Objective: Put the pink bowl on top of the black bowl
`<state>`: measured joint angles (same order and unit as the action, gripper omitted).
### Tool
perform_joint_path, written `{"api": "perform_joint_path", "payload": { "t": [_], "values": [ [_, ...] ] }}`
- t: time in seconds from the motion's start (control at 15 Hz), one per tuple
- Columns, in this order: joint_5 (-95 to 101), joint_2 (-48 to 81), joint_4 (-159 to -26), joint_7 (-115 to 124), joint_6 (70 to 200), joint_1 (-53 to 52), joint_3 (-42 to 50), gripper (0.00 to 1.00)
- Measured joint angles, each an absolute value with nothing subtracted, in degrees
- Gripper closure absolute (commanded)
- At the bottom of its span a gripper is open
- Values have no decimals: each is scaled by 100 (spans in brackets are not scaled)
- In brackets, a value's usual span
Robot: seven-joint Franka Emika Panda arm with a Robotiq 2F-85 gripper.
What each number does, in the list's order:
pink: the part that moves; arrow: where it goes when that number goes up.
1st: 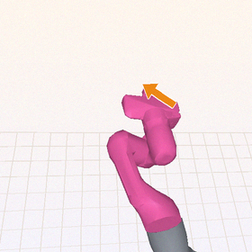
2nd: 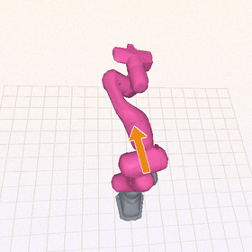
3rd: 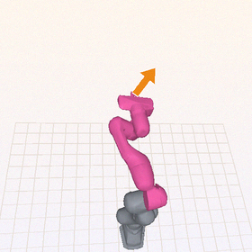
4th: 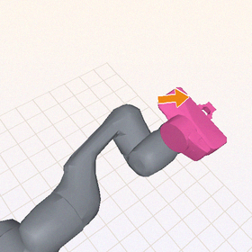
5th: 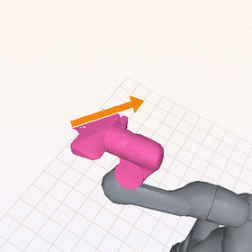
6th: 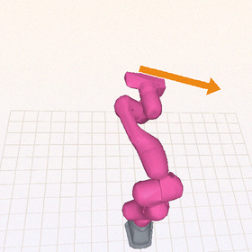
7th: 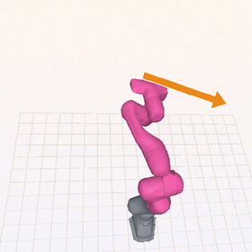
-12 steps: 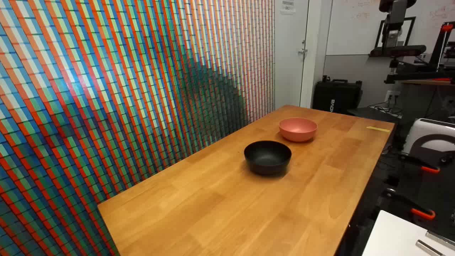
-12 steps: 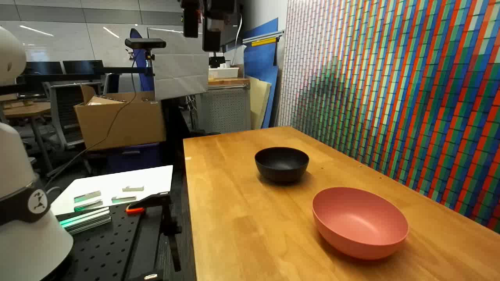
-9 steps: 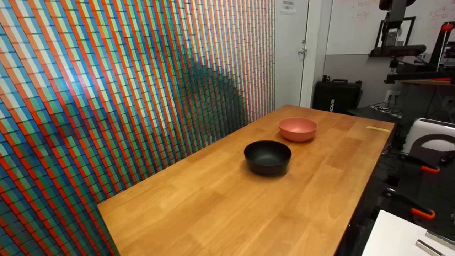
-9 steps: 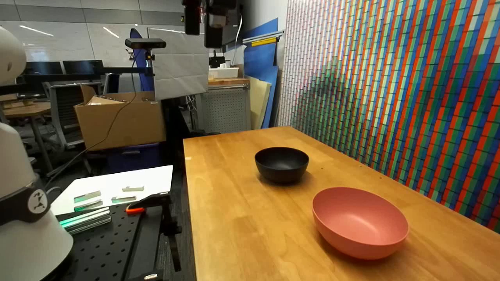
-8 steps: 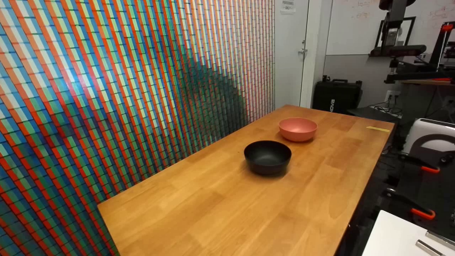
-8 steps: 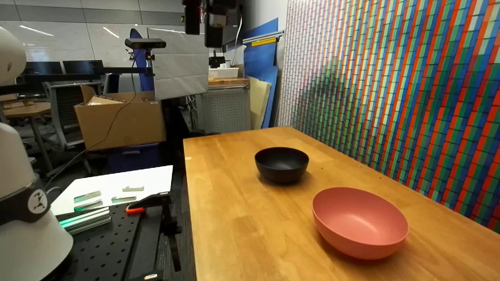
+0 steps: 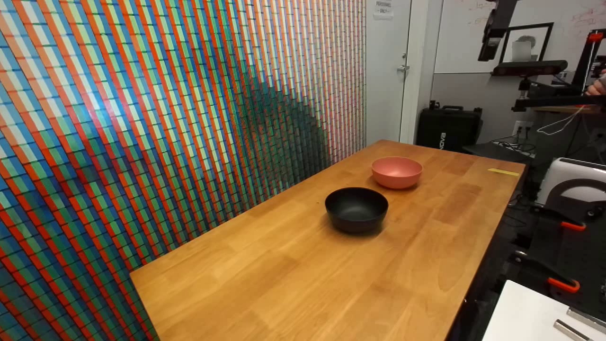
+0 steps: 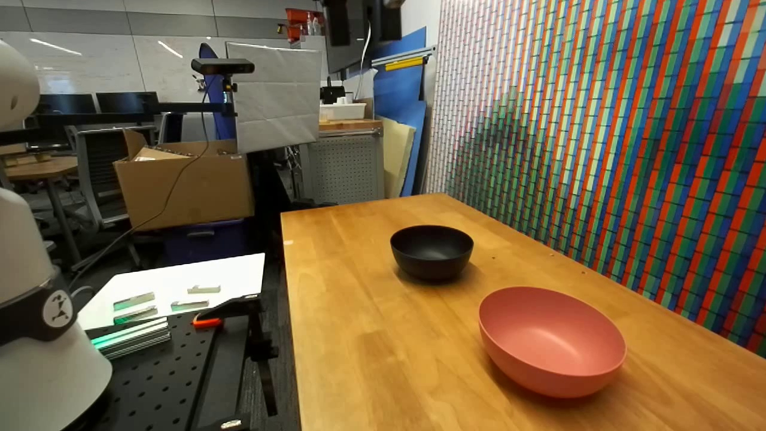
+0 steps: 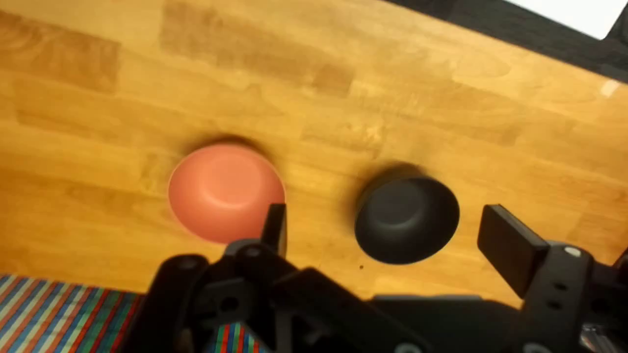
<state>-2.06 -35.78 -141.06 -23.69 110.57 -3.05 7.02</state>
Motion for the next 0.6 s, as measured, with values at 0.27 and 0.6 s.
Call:
{"api": "perform_joint_path", "payload": {
  "t": [0.27,0.6],
  "values": [
    [286,-3078,-13777,-2034,12502,-305,217,0],
    [1442,-1810,-13749,-1050,14224,2,-85,0]
  ]
}}
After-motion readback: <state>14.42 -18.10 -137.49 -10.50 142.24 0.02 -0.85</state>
